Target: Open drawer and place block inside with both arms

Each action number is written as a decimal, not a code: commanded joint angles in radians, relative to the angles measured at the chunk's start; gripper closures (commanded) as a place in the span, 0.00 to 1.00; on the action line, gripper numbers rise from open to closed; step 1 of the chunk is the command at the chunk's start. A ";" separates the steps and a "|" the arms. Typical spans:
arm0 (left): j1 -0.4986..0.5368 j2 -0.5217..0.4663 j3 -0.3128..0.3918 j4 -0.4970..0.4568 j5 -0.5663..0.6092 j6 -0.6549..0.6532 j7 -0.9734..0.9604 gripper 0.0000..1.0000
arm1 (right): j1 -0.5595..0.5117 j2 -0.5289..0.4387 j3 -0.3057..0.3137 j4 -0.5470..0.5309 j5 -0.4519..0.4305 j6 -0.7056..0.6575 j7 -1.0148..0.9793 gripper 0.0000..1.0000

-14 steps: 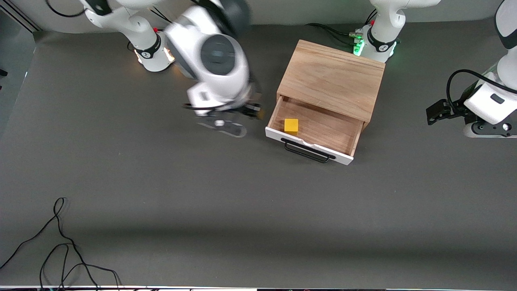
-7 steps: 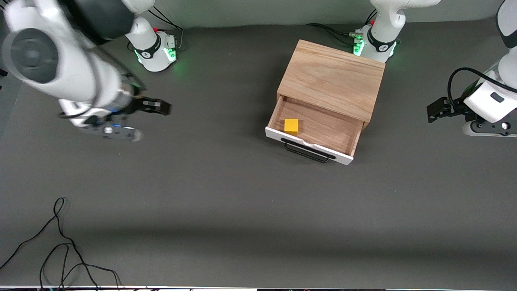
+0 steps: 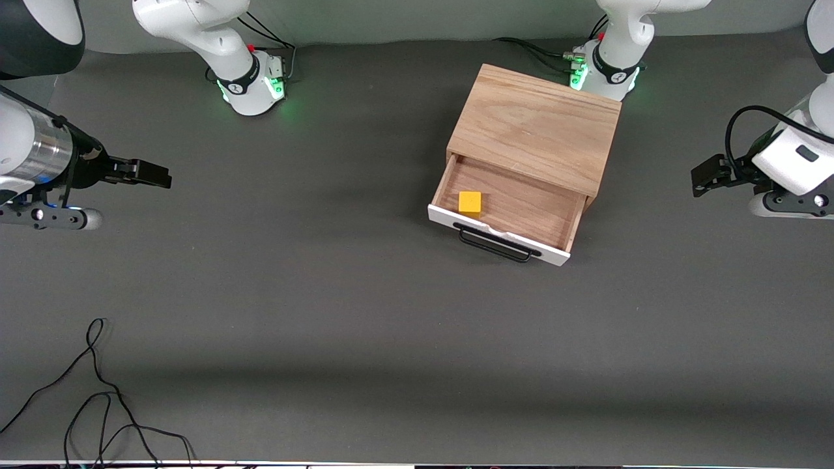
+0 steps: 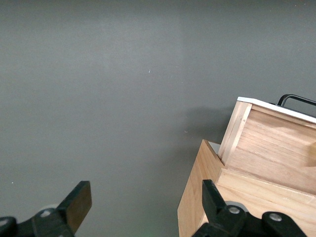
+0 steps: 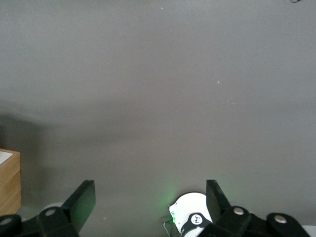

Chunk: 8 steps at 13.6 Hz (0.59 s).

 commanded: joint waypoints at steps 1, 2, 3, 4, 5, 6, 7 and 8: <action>0.007 -0.004 -0.005 0.016 -0.012 -0.023 0.021 0.00 | 0.014 -0.016 -0.001 -0.005 -0.008 0.020 -0.013 0.01; 0.008 -0.004 -0.005 0.016 -0.012 -0.024 0.021 0.00 | 0.014 -0.013 0.000 0.001 -0.005 0.020 -0.013 0.01; 0.007 -0.004 -0.005 0.016 -0.012 -0.026 0.021 0.00 | 0.017 -0.013 0.000 0.001 -0.006 0.020 -0.013 0.01; 0.007 -0.002 -0.005 0.014 -0.012 -0.026 0.021 0.00 | 0.017 -0.011 0.000 0.003 -0.006 0.021 -0.013 0.01; 0.007 -0.002 -0.005 0.014 -0.012 -0.026 0.021 0.00 | 0.012 -0.011 -0.001 0.003 -0.002 0.021 -0.013 0.01; 0.007 -0.002 -0.005 0.014 -0.012 -0.026 0.021 0.00 | 0.008 -0.013 -0.001 0.003 0.003 0.021 -0.013 0.01; 0.007 -0.002 -0.005 0.014 -0.013 -0.024 0.021 0.00 | -0.021 -0.019 0.009 -0.003 0.005 0.029 -0.013 0.01; 0.007 -0.002 -0.005 0.014 -0.013 -0.024 0.021 0.00 | -0.066 -0.023 0.037 -0.006 0.006 0.030 -0.015 0.01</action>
